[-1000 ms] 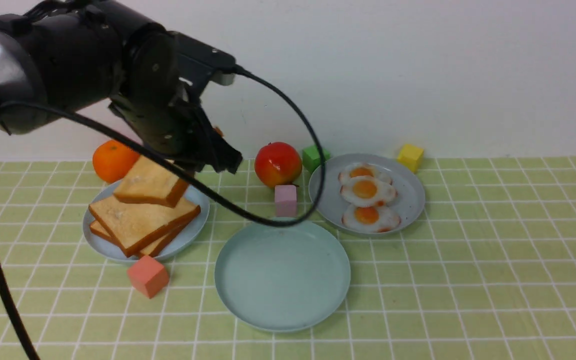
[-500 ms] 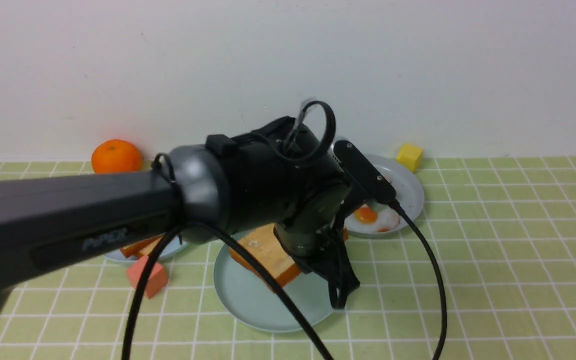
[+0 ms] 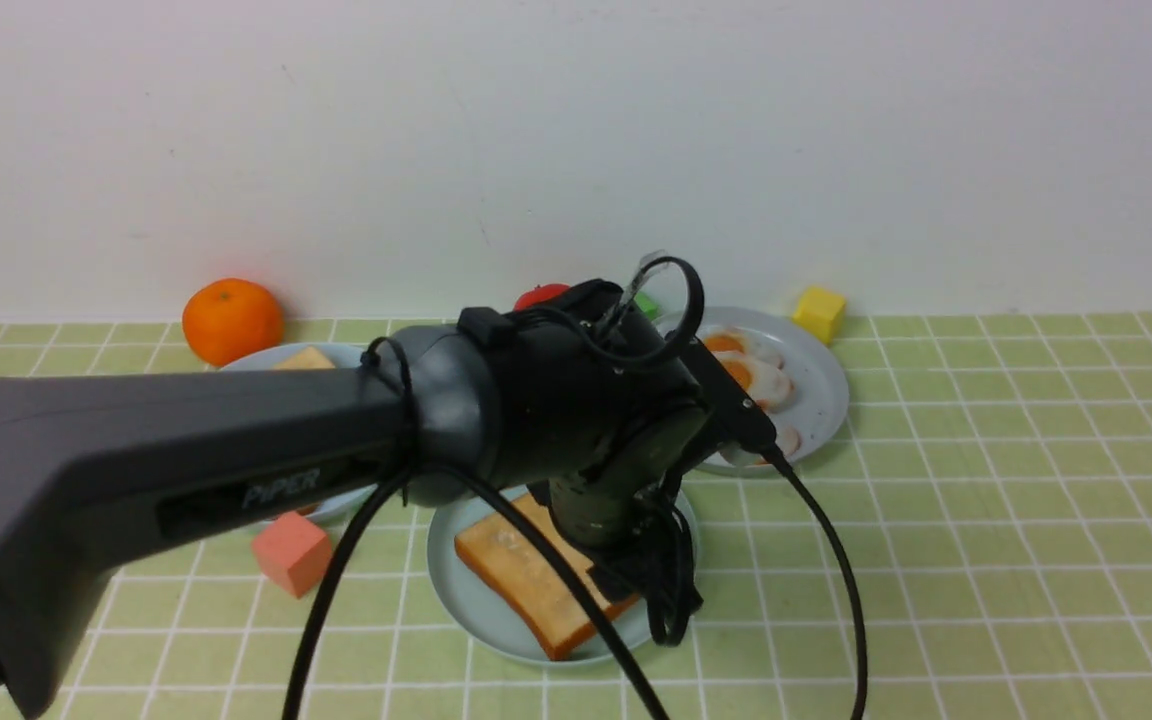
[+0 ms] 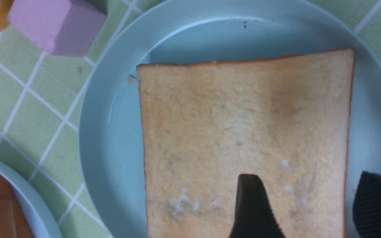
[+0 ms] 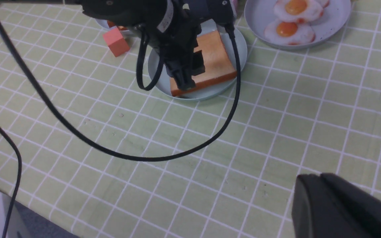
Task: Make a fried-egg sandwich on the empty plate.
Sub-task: Use the left arm to put a slice of bread into the empty plate in the middle, then use the right arm to grab a fried egg
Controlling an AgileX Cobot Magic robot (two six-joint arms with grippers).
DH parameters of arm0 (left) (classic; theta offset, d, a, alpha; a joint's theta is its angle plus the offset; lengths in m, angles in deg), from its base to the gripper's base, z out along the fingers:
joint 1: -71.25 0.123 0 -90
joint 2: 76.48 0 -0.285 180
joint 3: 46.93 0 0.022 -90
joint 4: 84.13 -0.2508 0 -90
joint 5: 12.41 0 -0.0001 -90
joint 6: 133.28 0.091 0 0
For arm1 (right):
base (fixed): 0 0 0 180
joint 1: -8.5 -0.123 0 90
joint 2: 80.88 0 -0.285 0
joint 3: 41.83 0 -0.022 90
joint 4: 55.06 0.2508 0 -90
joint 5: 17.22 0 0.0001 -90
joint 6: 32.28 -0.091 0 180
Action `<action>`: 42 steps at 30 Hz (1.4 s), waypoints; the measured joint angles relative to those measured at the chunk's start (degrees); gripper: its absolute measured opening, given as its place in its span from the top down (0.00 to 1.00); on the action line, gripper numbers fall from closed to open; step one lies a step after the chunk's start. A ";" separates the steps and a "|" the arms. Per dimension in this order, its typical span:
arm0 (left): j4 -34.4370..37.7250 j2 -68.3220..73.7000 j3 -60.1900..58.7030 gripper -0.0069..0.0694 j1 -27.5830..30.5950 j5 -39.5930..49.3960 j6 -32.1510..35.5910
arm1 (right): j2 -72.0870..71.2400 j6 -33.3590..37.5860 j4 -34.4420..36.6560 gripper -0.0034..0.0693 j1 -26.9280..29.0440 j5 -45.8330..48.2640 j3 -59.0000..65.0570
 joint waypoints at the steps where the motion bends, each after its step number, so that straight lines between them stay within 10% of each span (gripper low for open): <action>1: 0.07 -1.37 0.00 0.35 0.00 0.70 0.00 | 1.01 0.00 -0.28 0.87 0.00 -0.16 0.00; 6: 4.55 -10.51 4.68 0.43 0.00 6.45 -2.43 | 8.32 0.00 0.62 0.78 0.00 -2.67 0.00; 14: 13.21 -34.89 6.28 0.92 0.00 13.04 -4.14 | 29.80 -0.04 2.28 0.58 0.00 -17.79 -0.39; 29: 17.37 -79.44 -39.72 0.93 0.00 -10.60 -7.65 | 63.52 1.16 4.70 0.55 0.00 -21.70 -18.50; 42: 17.51 -84.83 -46.34 0.93 0.00 -18.91 -9.08 | 85.72 -5.28 11.51 0.44 5.01 -22.81 -34.26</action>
